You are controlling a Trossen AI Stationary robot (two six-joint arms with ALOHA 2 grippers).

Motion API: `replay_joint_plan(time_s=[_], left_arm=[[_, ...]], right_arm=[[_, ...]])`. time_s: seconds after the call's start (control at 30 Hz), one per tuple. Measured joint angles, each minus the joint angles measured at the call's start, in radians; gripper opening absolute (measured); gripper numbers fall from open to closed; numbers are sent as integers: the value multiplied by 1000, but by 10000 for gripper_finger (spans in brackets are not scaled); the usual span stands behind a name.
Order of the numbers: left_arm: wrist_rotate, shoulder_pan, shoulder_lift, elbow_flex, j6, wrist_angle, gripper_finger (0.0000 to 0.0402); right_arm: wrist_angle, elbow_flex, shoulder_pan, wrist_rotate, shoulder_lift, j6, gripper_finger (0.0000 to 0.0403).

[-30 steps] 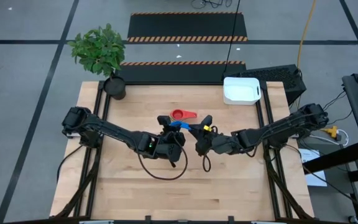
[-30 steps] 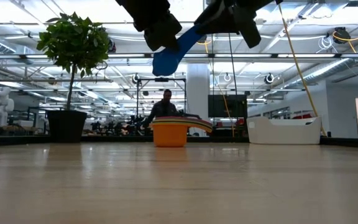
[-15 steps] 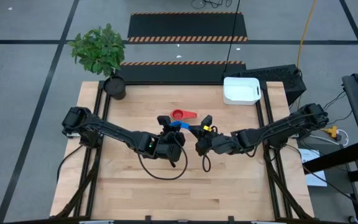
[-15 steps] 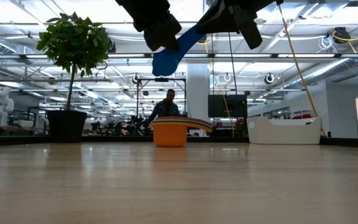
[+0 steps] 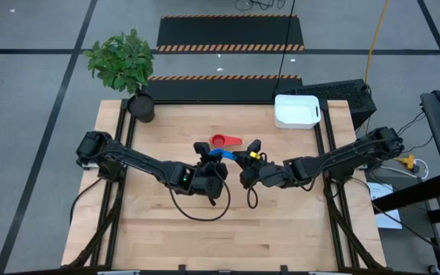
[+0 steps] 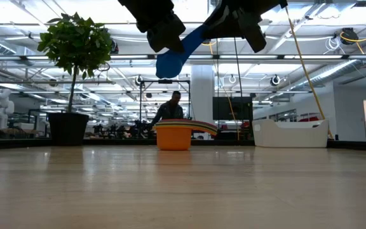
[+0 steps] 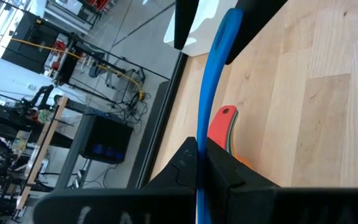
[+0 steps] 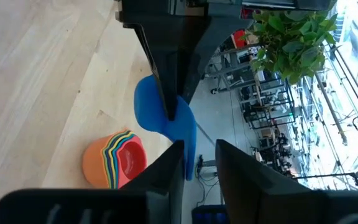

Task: Nest measuring cups in basket
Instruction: Stack the blue measuring cup into the red measuring cup

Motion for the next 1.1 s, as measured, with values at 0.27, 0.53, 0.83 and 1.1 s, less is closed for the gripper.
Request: replay_joint_plan(time_s=[0.27,0.53,0.83,1.1], left_arm=[[0,0,0,0,1,0,7],[0,0,0,0,1,1,9],[-1,0,0,0,0,1,20],[-100,-17,0,0,-62,-4,136]], right_arm=[[0,0,0,-25,0,1,60],[0,0,0,-24,0,1,31],[1,0,0,-23,0,5,3],[1,0,-16,-22,0,5,1]])
